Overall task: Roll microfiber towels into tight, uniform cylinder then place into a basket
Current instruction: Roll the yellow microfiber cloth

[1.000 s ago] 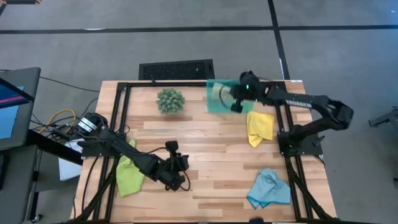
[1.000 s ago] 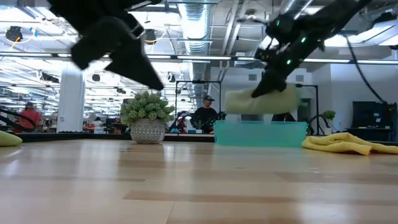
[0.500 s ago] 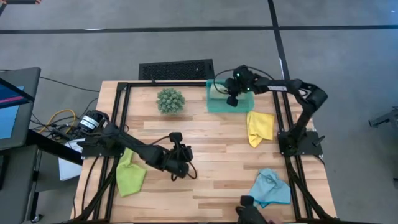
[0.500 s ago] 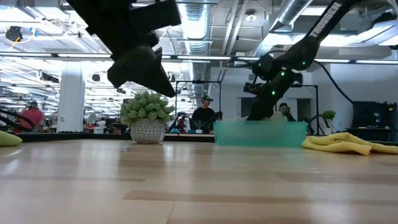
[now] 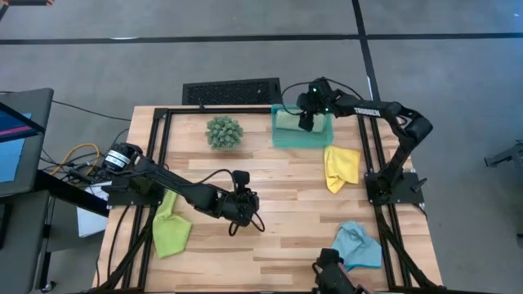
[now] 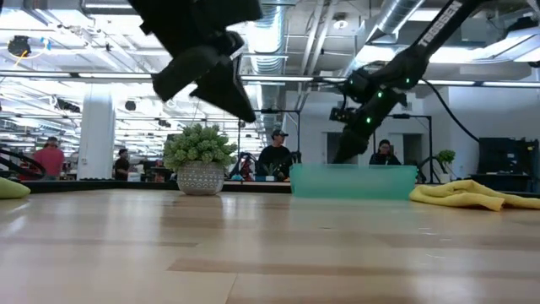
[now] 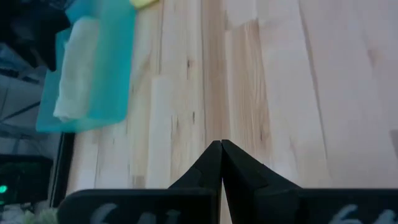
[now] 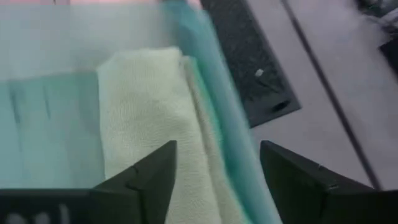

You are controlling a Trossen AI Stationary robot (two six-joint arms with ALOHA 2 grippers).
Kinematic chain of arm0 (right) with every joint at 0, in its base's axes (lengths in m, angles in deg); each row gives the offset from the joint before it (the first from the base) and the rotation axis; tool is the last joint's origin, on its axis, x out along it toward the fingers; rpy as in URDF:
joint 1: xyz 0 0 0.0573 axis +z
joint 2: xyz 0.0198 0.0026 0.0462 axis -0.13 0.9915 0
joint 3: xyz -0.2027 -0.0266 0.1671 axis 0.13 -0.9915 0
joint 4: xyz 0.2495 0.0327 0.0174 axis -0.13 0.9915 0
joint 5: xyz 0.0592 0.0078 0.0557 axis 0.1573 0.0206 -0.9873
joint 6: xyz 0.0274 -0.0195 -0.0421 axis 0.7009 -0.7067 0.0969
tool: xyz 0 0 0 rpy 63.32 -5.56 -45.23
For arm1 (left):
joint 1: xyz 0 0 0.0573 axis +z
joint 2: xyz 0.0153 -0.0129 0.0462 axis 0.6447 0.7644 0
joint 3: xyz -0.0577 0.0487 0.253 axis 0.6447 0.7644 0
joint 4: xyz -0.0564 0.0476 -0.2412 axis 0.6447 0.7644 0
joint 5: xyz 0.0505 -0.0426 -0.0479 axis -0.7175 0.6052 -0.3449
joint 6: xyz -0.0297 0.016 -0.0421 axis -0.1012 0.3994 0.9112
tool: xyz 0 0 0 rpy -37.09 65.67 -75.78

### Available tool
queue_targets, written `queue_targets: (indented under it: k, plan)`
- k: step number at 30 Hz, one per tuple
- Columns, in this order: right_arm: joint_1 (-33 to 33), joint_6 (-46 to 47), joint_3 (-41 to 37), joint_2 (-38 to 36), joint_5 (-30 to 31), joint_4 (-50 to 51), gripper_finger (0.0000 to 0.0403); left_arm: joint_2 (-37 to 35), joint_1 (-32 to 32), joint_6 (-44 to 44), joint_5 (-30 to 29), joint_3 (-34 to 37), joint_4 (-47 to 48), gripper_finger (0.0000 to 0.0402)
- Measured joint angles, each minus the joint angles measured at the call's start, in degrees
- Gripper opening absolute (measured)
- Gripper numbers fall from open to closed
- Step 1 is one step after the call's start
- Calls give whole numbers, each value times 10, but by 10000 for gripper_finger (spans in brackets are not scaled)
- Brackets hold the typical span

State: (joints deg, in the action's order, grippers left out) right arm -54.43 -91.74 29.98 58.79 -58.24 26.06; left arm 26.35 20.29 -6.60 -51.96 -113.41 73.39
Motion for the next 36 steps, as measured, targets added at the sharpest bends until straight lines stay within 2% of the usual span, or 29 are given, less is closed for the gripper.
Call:
queue_targets:
  k: [5,11,13,17,21,23,29,36]
  plan:
    - [15,47,2,-51,9,26,248,0,0,-6,0,-6,14,2]
    - [83,101,-4,-79,-83,24,165,0,15,11,-1,-5,50,2]
    - [123,99,-15,-82,-93,23,132,0,23,14,-1,0,51,2]
    - [217,99,-35,-100,-58,50,68,0,36,24,0,11,48,2]
    - [325,110,-36,-140,19,119,13,0,39,41,7,21,48,2]
    - [373,131,-36,-166,31,146,9,0,38,51,18,23,48,2]
    - [503,227,-35,-220,33,217,35,0,22,79,42,23,45,2]
    - [639,381,-35,-248,78,363,11,8,2,99,50,23,34,2]
